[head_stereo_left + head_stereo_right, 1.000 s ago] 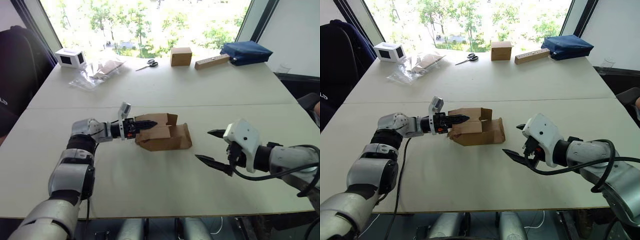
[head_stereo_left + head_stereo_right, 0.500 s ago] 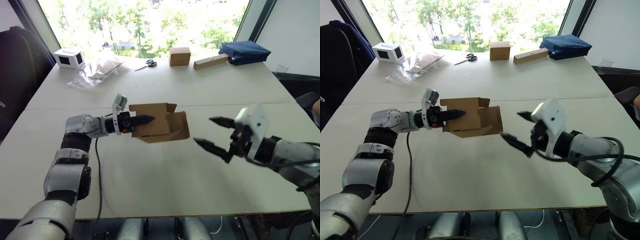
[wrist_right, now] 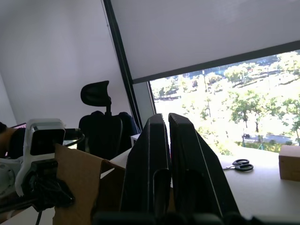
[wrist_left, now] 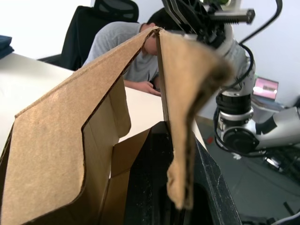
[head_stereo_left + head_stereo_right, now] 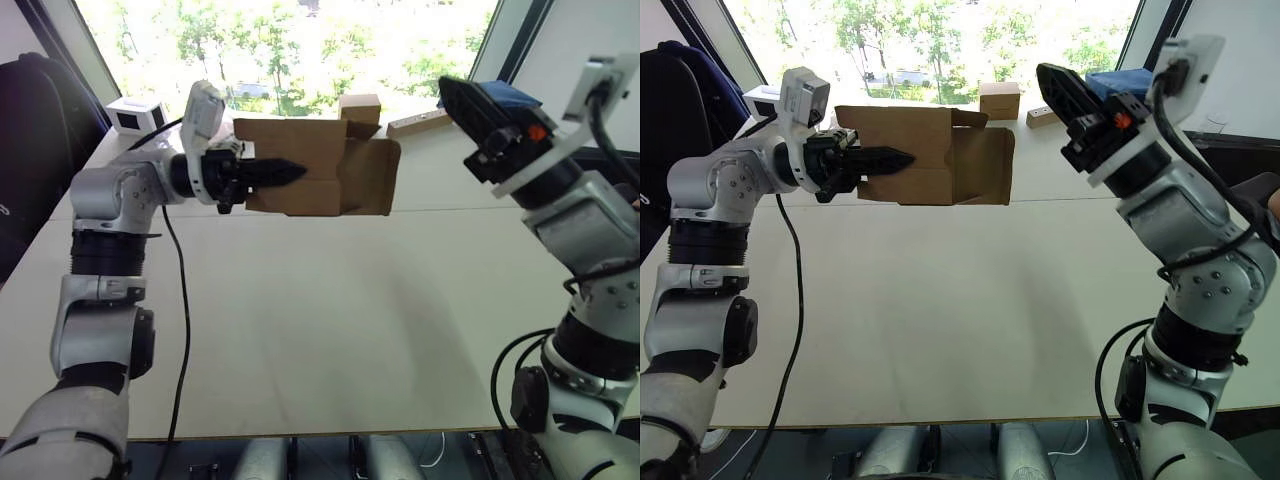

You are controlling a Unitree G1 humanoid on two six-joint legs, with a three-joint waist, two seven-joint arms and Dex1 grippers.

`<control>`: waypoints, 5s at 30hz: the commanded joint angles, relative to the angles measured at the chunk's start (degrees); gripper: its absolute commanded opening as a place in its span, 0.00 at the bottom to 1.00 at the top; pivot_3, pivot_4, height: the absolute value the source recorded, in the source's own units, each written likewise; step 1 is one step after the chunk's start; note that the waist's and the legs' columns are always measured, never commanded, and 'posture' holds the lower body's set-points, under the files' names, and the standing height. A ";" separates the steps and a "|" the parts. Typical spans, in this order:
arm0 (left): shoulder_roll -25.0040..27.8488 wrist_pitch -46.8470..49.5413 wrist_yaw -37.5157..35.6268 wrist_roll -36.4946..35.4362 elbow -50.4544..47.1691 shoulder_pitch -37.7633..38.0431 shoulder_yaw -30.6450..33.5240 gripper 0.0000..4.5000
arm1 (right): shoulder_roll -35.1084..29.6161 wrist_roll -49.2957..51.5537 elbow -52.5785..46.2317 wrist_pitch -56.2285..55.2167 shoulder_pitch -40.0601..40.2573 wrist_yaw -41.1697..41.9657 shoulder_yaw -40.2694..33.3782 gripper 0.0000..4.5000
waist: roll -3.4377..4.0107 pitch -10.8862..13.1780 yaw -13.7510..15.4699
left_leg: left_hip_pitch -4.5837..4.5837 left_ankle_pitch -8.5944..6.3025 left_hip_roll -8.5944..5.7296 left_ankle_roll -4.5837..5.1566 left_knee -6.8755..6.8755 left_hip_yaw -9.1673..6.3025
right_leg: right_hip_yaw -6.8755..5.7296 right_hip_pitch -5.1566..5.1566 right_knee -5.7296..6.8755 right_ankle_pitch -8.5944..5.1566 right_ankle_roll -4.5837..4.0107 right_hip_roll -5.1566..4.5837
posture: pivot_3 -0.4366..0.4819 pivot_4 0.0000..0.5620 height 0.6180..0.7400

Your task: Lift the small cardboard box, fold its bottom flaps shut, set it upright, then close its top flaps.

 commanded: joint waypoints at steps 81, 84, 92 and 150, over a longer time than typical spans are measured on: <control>-0.09 4.91 5.36 -8.82 -9.53 3.69 1.01 0.00 | 4.39 -7.16 -3.19 -1.75 4.39 8.09 11.27 0.01 | -0.01 0.02 -0.84 | -0.01 -0.04 0.02 0.07 0.01 0.02 | 0.00 -0.03 0.00 0.00 0.01 0.01 | 0.48 0.27 1.00; -0.48 5.33 6.09 -9.34 -9.12 3.64 1.49 0.00 | 4.75 -7.15 -3.60 -1.70 4.62 7.55 11.32 0.01 | -0.01 0.02 -0.84 | -0.01 -0.04 0.02 0.07 0.01 0.02 | 0.00 -0.03 0.00 0.00 0.01 0.01 | 0.48 0.27 1.00; -0.09 7.10 6.25 -11.28 -7.74 2.92 2.68 0.00 | 3.23 -12.71 -4.13 -4.00 5.84 8.70 13.01 0.01 | -0.01 0.02 -0.88 | -0.01 -0.04 0.02 0.07 0.01 0.02 | 0.00 -0.03 0.00 0.00 0.01 0.01 | 0.48 0.27 1.00; 0.85 6.86 5.03 -11.29 -14.38 6.31 -1.26 0.00 | -4.51 -6.30 -12.44 -0.91 19.29 11.84 14.03 0.01 | -0.06 0.05 -0.73 | 0.02 -0.05 0.04 0.09 0.03 0.04 | 0.02 0.01 -0.03 0.00 0.01 0.05 | 0.48 0.27 1.00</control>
